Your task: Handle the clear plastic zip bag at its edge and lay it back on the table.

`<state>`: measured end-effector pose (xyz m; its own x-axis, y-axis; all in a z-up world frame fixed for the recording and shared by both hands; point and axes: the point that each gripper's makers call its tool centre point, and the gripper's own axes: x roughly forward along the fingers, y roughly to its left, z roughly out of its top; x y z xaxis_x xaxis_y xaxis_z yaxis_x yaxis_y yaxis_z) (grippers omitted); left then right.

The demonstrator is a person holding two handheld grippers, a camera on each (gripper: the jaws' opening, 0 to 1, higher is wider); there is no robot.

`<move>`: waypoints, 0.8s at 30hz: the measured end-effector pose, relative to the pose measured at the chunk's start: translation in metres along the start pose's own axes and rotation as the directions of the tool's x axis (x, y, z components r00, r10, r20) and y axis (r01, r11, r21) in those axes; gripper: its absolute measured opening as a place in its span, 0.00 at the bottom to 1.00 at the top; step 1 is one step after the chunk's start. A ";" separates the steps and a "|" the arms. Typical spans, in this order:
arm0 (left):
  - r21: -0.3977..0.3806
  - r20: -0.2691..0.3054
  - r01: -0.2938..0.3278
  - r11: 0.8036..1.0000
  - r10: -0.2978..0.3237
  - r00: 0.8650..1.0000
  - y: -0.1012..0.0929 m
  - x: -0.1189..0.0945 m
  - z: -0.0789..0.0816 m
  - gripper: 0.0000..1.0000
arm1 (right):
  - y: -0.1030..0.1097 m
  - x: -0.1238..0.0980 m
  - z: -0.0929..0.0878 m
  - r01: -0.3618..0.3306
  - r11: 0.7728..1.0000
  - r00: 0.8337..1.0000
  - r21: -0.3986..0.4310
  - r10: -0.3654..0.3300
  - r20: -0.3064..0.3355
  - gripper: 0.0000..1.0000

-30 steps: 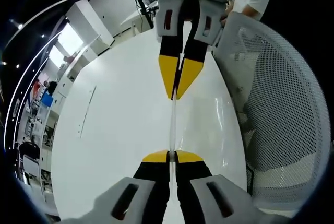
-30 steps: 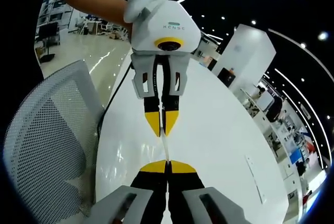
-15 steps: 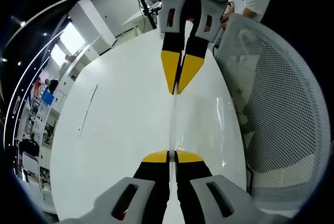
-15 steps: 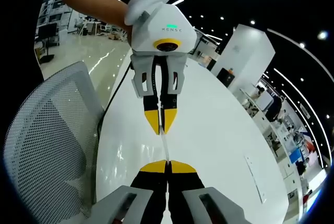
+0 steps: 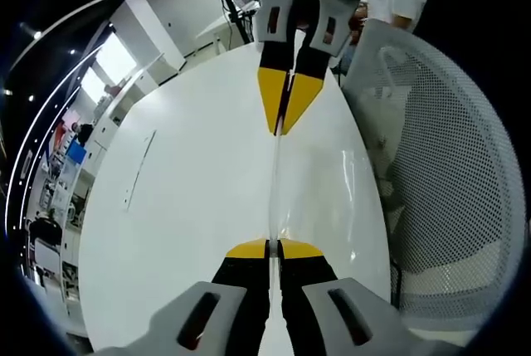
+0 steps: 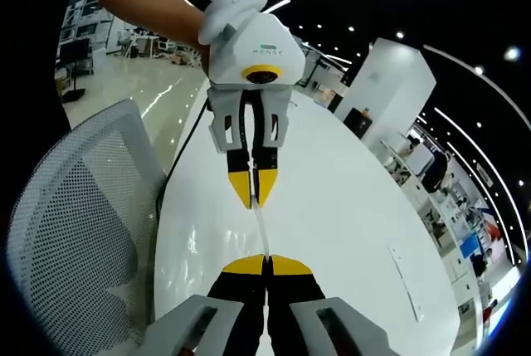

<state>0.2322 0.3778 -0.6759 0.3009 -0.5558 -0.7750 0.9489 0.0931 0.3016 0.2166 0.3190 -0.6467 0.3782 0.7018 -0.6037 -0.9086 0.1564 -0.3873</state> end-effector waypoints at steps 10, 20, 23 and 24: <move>-0.003 -0.010 0.001 1.000 -0.001 1.000 -0.001 -0.001 -0.004 0.00 | 0.000 -0.002 -0.002 0.000 1.000 1.000 0.005 0.000 -0.002 0.00; -0.012 -0.009 -0.004 1.000 0.004 1.000 0.001 -0.001 -0.008 0.00 | -0.001 -0.004 -0.002 0.004 1.000 1.000 0.008 -0.004 -0.001 0.00; -0.015 -0.008 -0.007 1.000 0.007 1.000 0.003 -0.001 -0.010 0.00 | -0.001 -0.004 -0.002 0.005 1.000 1.000 0.008 -0.005 -0.001 0.00; -0.016 -0.007 -0.008 1.000 0.008 1.000 0.003 -0.001 -0.010 0.00 | -0.001 -0.004 -0.002 0.005 1.000 1.000 0.008 -0.005 -0.001 0.00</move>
<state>0.2356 0.3871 -0.6795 0.3088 -0.5492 -0.7766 0.9479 0.1108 0.2986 0.2166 0.3143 -0.6454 0.3830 0.7005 -0.6021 -0.9080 0.1658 -0.3847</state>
